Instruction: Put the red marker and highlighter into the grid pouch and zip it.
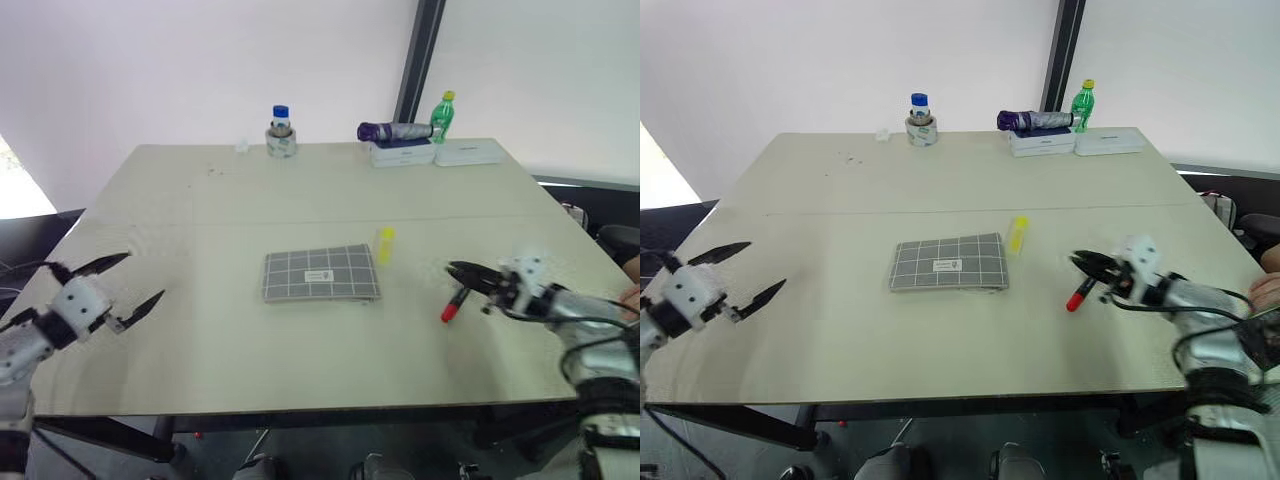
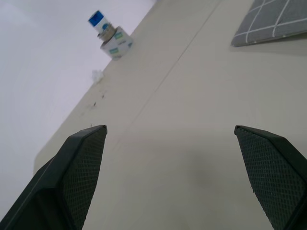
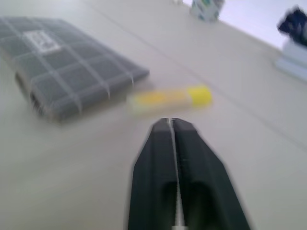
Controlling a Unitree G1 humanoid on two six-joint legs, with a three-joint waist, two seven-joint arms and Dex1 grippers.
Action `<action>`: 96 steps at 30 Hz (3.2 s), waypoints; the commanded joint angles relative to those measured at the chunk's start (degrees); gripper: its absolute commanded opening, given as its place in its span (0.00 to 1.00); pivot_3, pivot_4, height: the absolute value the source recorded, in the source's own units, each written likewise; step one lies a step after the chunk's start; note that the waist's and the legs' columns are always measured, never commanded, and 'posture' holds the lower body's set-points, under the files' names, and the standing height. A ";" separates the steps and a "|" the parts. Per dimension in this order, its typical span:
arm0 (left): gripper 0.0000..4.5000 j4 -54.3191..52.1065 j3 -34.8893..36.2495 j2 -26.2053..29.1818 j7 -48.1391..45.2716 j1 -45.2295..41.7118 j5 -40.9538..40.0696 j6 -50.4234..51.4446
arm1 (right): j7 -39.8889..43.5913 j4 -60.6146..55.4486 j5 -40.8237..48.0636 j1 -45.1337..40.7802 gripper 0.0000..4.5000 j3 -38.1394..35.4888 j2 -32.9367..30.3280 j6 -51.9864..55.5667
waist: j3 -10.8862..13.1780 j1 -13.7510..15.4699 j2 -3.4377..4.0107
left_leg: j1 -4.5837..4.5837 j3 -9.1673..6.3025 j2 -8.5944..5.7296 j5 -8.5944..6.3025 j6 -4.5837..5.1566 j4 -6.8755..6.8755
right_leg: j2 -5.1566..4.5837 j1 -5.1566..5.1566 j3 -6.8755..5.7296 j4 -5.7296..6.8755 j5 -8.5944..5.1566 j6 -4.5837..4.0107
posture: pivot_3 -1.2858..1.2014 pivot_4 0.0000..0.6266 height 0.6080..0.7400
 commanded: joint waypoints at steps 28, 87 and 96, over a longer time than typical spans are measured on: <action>1.00 30.66 -23.71 -5.90 7.32 -24.67 16.99 -26.85 | -35.79 31.84 -31.79 -26.15 0.01 20.44 13.91 -11.50 | 0.02 -1.17 0.01 | -0.10 0.34 -0.02 0.25 -0.35 0.06 | 0.22 -0.19 0.11 0.20 -0.09 0.23 | 0.52 0.24 0.98; 0.00 -11.15 -16.62 -7.15 10.76 -5.34 -4.90 2.39 | -17.26 -11.65 -6.24 -12.36 0.99 9.50 14.39 10.57 | 0.04 -1.24 0.04 | -0.04 0.10 0.04 0.30 -0.43 0.07 | 0.27 -0.04 0.15 0.19 -0.10 0.26 | 0.52 0.24 0.98; 0.00 -21.92 -15.65 -9.83 17.26 -0.16 2.28 9.09 | -21.99 -25.33 -2.70 -1.69 0.99 12.18 21.35 23.70 | 0.03 -1.24 0.03 | 0.00 0.03 0.04 0.29 -0.43 0.01 | 0.22 -0.03 0.10 0.21 -0.10 0.25 | 0.52 0.24 0.98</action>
